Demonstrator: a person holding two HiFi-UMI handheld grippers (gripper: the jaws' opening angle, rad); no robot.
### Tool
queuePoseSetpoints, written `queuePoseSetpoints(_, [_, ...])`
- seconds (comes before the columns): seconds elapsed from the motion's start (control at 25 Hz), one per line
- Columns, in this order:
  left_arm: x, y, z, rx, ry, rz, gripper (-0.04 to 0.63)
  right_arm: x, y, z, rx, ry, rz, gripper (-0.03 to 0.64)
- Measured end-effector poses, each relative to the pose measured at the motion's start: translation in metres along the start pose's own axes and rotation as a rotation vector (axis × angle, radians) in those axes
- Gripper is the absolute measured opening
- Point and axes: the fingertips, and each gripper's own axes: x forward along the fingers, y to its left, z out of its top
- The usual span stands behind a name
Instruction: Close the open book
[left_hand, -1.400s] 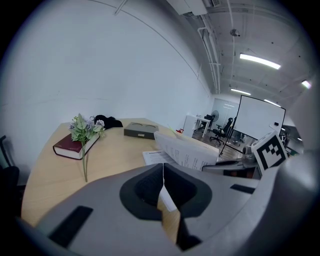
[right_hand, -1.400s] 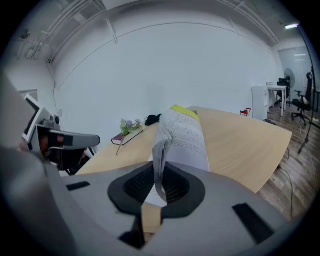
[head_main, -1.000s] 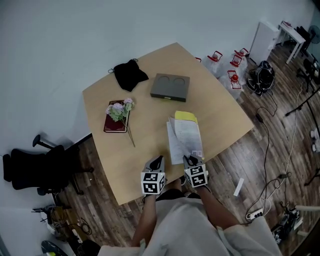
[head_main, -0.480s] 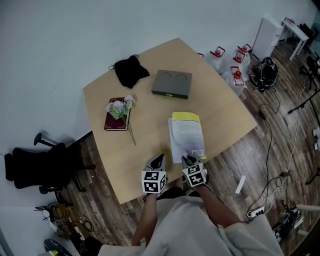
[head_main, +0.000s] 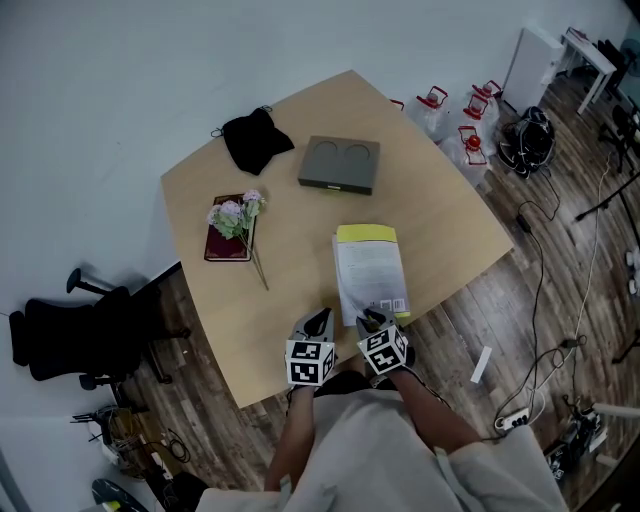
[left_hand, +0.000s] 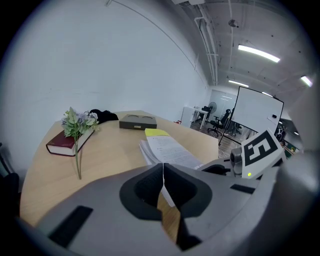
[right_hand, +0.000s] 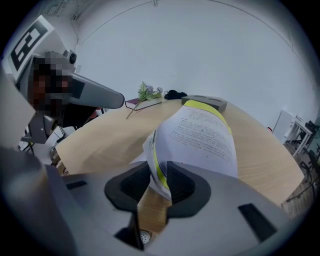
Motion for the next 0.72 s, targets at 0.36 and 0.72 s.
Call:
queuePoseSetpoints(0.36, [0.002, -0.006, -0.003, -0.006, 0.01, -0.005, 0.023, -0.003, 0.01, -0.007, -0.064, 0.022, 0.039, 0.147])
queuePoseSetpoints(0.72, [-0.005, -0.014, -0.007, 0.007, 0.005, -0.014, 0.023, -0.015, 0.004, -0.009, -0.018, -0.005, 0.011, 0.126])
